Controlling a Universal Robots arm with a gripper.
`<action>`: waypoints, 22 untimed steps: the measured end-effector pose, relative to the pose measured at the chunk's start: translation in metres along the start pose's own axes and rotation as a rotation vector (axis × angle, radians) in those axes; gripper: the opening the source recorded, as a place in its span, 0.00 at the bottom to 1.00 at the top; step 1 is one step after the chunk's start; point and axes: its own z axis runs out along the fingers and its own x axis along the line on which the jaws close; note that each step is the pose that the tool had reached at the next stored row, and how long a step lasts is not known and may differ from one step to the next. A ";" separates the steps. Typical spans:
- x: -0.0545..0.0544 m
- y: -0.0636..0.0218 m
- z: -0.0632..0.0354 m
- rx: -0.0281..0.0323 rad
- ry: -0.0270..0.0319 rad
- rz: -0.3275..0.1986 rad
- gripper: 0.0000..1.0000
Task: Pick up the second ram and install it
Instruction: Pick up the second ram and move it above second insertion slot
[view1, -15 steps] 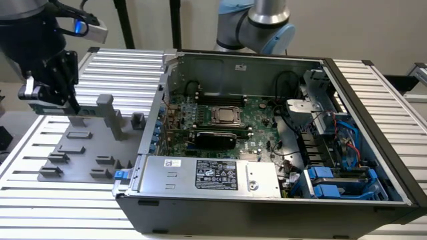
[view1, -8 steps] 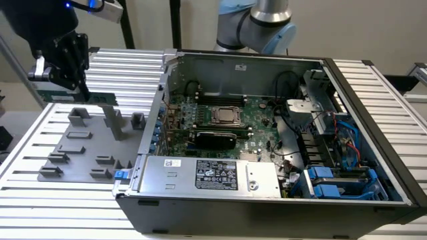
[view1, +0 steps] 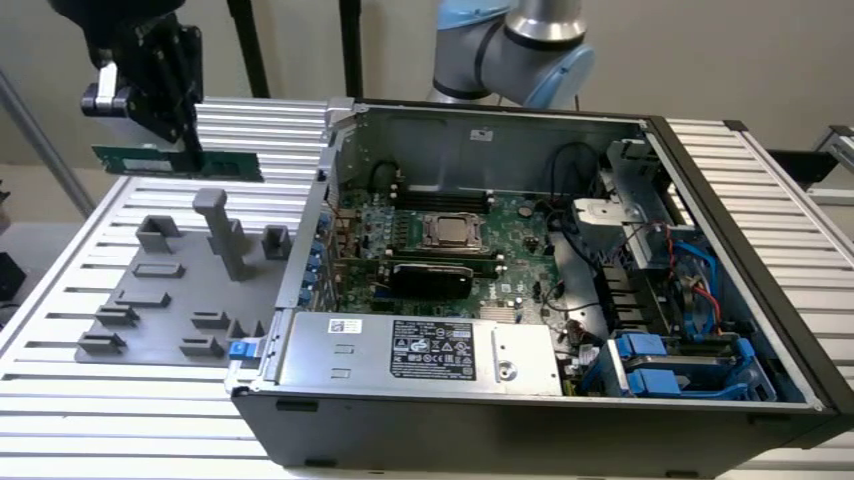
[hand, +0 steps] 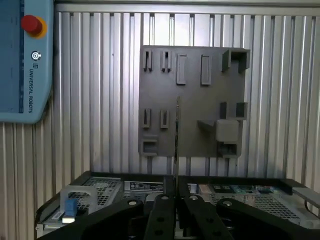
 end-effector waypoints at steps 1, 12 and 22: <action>-0.001 -0.0036 -0.0009 0.0001 0.0000 0.000 0.00; -0.011 -0.0472 -0.0026 0.0000 0.0001 0.000 0.00; -0.020 -0.0927 -0.0016 0.0001 0.0000 0.000 0.00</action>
